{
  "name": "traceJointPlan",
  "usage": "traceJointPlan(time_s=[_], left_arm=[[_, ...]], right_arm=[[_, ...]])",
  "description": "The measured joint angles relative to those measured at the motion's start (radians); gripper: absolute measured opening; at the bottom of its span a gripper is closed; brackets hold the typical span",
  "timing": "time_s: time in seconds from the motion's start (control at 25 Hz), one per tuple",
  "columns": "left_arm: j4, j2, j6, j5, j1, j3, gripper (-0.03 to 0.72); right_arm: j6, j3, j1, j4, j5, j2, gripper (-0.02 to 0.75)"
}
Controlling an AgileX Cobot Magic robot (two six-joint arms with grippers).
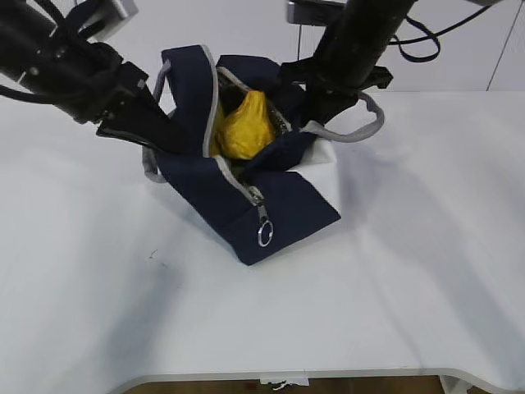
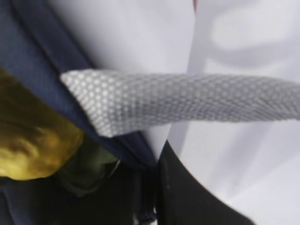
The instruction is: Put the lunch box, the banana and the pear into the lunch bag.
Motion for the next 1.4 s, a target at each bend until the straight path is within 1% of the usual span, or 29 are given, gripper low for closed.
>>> traceJointPlan(time_s=[0.08, 0.24, 0.36, 0.44, 0.6, 0.64, 0.72, 0.76, 0.92, 0.96, 1.0, 1.04, 1.12, 1.24, 1.4], left_arm=[[-0.013, 0.012, 0.011, -0.017, -0.014, 0.0, 0.003], [-0.023, 0.042, 0.023, -0.041, -0.033, -0.007, 0.003], [-0.021, 0.061, 0.025, -0.04, -0.04, -0.064, 0.003], [0.0, 0.064, 0.025, -0.035, -0.04, -0.105, 0.003], [0.019, 0.089, 0.025, 0.018, -0.04, -0.146, 0.003], [0.023, 0.093, 0.025, 0.025, -0.04, -0.15, 0.003], [0.023, 0.095, 0.025, 0.034, -0.04, -0.152, 0.003], [0.023, 0.099, 0.025, 0.042, -0.04, -0.152, 0.003], [0.023, 0.101, 0.025, 0.058, -0.043, -0.154, 0.003], [0.023, 0.101, 0.025, 0.06, -0.044, -0.154, 0.003], [0.023, 0.101, 0.025, 0.062, -0.046, -0.156, 0.003], [0.023, 0.101, 0.025, 0.062, -0.046, -0.156, 0.003], [0.023, 0.101, 0.025, 0.064, -0.046, -0.157, 0.003], [0.023, 0.101, 0.025, 0.073, -0.046, -0.157, 0.003], [0.036, 0.101, 0.023, 0.08, -0.046, -0.157, 0.003]], right_arm=[[0.014, 0.0, -0.021, 0.0, 0.0, 0.0, 0.024], [0.02, 0.001, -0.03, -0.008, 0.0, 0.0, 0.024], [0.022, 0.001, -0.03, -0.01, 0.0, 0.004, 0.024], [0.024, 0.001, -0.03, -0.01, 0.0, 0.011, 0.024], [0.024, 0.004, -0.03, -0.008, -0.002, 0.02, 0.027], [0.024, 0.004, -0.03, -0.003, -0.002, 0.02, 0.039], [0.026, 0.004, -0.03, 0.009, -0.007, 0.02, 0.1], [0.026, 0.004, -0.03, 0.013, -0.014, 0.02, 0.162], [0.029, 0.002, -0.031, 0.034, -0.025, 0.02, 0.477], [0.029, 0.002, -0.031, 0.034, -0.025, 0.02, 0.531], [0.03, 0.002, -0.031, 0.034, -0.027, 0.02, 0.557], [0.03, 0.002, -0.031, 0.034, -0.027, 0.02, 0.573], [0.03, 0.002, -0.031, 0.036, -0.027, 0.02, 0.575], [0.03, 0.002, -0.031, 0.038, -0.027, 0.02, 0.55], [0.03, -0.011, -0.031, 0.005, -0.027, 0.02, 0.535]])
